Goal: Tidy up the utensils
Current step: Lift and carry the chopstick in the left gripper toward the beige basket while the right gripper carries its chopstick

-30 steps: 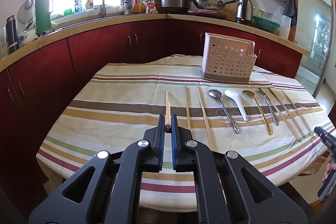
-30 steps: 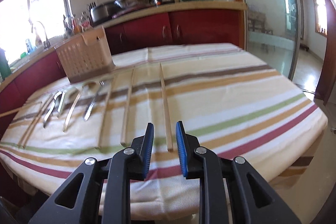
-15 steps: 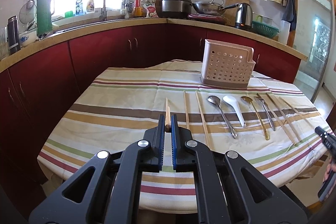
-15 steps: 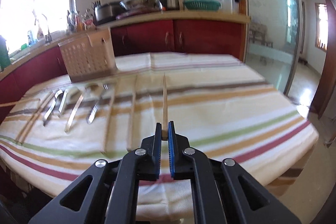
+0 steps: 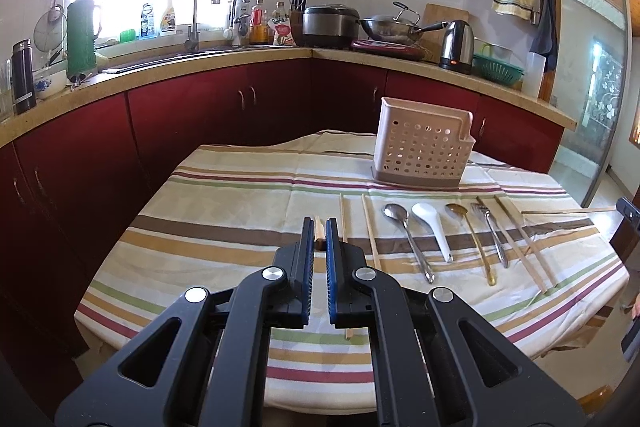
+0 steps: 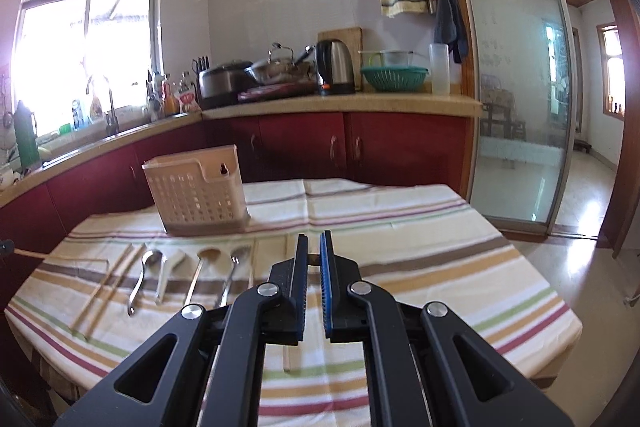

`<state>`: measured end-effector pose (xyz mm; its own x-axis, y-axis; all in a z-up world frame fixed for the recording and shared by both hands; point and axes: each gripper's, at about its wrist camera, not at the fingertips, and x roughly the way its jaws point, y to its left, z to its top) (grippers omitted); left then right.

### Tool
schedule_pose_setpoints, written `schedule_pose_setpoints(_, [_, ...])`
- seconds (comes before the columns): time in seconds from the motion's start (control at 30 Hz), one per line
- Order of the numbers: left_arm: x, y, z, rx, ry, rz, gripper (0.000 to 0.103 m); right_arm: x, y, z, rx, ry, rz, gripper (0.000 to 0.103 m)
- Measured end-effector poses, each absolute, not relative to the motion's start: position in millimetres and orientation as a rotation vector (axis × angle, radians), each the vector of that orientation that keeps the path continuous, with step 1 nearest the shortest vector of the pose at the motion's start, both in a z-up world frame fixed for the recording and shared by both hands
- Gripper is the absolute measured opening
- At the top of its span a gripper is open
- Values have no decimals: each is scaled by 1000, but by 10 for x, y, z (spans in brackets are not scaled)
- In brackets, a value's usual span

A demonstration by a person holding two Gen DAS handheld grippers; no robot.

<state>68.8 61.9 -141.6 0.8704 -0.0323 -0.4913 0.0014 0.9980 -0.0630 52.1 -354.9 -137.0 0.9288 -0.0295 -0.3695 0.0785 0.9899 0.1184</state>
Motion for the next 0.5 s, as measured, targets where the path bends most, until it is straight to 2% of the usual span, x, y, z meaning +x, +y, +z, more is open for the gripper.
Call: schedule_pose_setpoints(0.5, [1135, 622, -1078, -43, 474, -48, 6, 1217, -3503, -881, 110, 290, -7, 7])
